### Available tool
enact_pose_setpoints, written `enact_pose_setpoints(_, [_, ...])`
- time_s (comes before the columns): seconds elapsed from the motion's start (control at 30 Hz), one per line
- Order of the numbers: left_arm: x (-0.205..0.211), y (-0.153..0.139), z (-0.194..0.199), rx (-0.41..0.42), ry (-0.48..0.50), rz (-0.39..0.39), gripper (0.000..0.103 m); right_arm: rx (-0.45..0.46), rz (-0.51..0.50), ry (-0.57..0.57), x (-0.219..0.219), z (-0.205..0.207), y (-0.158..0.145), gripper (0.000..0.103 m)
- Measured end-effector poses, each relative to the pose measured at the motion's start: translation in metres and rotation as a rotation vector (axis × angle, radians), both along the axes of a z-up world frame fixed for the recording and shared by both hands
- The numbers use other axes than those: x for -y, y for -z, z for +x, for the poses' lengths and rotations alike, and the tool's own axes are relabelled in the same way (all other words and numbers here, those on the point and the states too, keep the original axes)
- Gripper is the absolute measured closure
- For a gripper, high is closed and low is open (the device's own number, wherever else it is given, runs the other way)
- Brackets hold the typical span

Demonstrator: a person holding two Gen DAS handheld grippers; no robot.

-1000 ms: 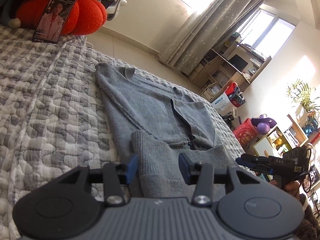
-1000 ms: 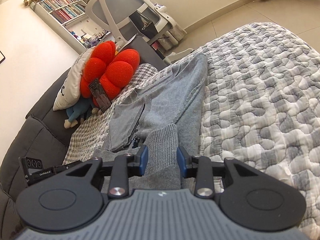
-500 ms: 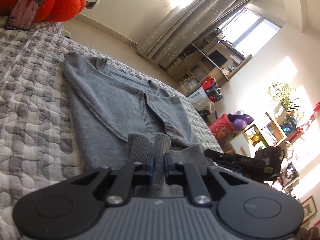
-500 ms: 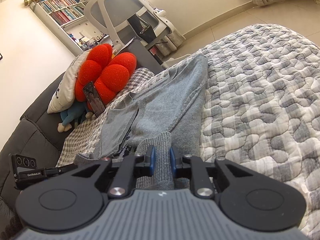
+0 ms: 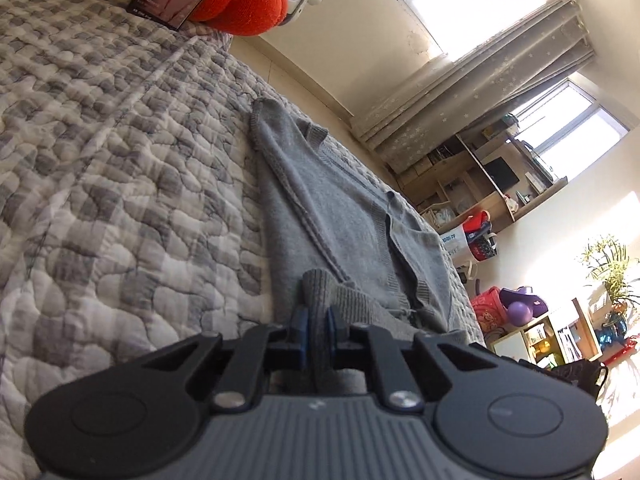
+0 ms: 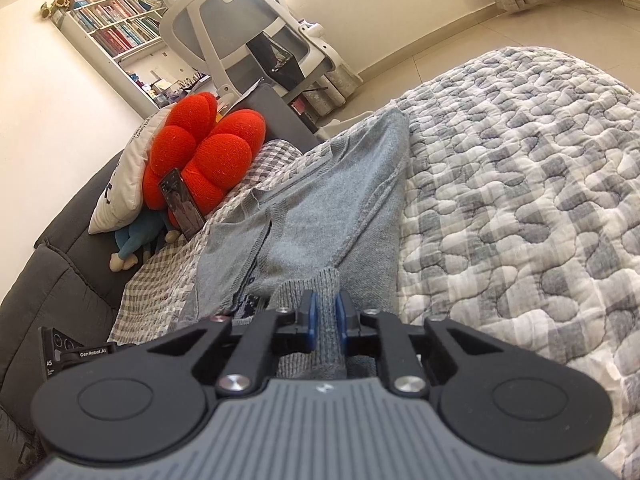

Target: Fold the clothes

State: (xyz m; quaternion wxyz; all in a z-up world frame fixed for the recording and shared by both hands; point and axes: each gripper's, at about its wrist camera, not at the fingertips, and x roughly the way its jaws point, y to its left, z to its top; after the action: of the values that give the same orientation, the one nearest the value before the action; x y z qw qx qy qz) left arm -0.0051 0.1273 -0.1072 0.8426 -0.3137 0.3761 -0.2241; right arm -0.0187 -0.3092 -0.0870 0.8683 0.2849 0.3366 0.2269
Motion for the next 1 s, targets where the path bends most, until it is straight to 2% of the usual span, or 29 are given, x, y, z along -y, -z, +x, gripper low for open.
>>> enact_pose_setpoints(0.07, [0.002,-0.003,0.000,0.010,0.006,0.001,0.090,0.001,0.011,0.001,0.000,0.000,0.000,0.084])
enact_pose_setpoints(0.17, [0.006,-0.007,0.001,0.027,0.013,0.031,0.090,0.016,0.014,0.004,-0.001,0.000,0.000,0.085])
enact_pose_setpoints(0.2, [0.007,-0.007,0.001,0.041,0.013,0.050,0.090,0.029,0.001,0.005,-0.003,-0.002,0.000,0.085])
enact_pose_setpoints(0.23, [0.010,-0.008,-0.001,0.063,0.008,0.079,0.095,0.045,-0.015,0.009,-0.005,-0.003,-0.001,0.089])
enact_pose_setpoints(0.3, [0.015,-0.010,-0.006,0.107,-0.002,0.136,0.096,0.080,-0.039,0.029,-0.006,-0.007,-0.002,0.093])
enact_pose_setpoints(0.43, [0.023,-0.013,-0.015,0.195,-0.015,0.209,0.096,0.137,-0.080,0.068,-0.009,-0.012,-0.003,0.094])
enact_pose_setpoints(0.53, [0.023,-0.010,-0.015,0.193,-0.026,0.244,0.096,0.126,-0.118,0.077,-0.010,-0.010,0.003,0.094])
enact_pose_setpoints(0.63, [0.023,-0.011,-0.015,0.186,-0.017,0.246,0.095,0.123,-0.133,0.073,-0.009,-0.009,0.002,0.093])
enact_pose_setpoints(0.7, [0.022,-0.015,-0.014,0.187,-0.013,0.247,0.092,0.127,-0.131,0.063,-0.007,-0.010,-0.001,0.091])
enact_pose_setpoints(0.87, [0.016,-0.035,-0.021,0.262,-0.029,0.240,0.068,0.146,-0.144,0.034,-0.003,-0.014,-0.012,0.089])
enact_pose_setpoints(1.0, [0.011,-0.046,-0.032,0.293,0.022,0.265,0.056,0.150,-0.172,-0.015,0.001,-0.024,-0.018,0.087])
